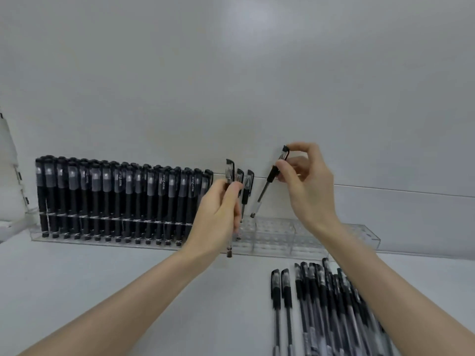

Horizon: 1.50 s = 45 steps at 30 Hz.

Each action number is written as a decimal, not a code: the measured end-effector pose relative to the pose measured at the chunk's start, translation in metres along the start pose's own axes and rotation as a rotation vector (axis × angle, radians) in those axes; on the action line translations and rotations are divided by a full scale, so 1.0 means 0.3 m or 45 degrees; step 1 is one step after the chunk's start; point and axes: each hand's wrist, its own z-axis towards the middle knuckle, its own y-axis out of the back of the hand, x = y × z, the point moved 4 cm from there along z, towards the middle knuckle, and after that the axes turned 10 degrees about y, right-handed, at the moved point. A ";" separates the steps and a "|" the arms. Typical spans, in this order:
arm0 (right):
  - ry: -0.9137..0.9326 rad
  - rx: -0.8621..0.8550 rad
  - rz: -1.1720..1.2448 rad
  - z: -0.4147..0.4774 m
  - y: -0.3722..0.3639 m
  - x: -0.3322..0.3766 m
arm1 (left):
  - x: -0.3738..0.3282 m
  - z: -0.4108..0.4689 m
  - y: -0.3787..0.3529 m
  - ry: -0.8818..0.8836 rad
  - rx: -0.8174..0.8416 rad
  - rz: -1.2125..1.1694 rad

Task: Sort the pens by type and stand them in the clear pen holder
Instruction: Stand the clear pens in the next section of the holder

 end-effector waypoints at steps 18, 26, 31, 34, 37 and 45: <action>-0.011 0.334 -0.071 -0.005 -0.059 -0.042 | 0.099 -0.024 0.008 0.046 -0.007 -0.015; -0.001 0.443 -0.189 -0.012 -0.076 -0.053 | 0.112 -0.022 0.008 0.014 -0.010 0.058; 0.015 0.419 -0.309 -0.026 -0.050 -0.035 | 0.113 -0.034 -0.011 0.089 0.053 -0.007; -0.162 0.365 0.043 -0.046 -0.029 0.002 | 0.106 -0.047 -0.031 0.088 0.161 0.015; -0.249 0.386 0.257 -0.088 -0.027 0.020 | 0.110 -0.069 -0.065 0.144 0.304 -0.035; -0.313 0.291 0.460 -0.115 0.005 0.014 | 0.113 -0.074 -0.063 0.029 0.346 0.049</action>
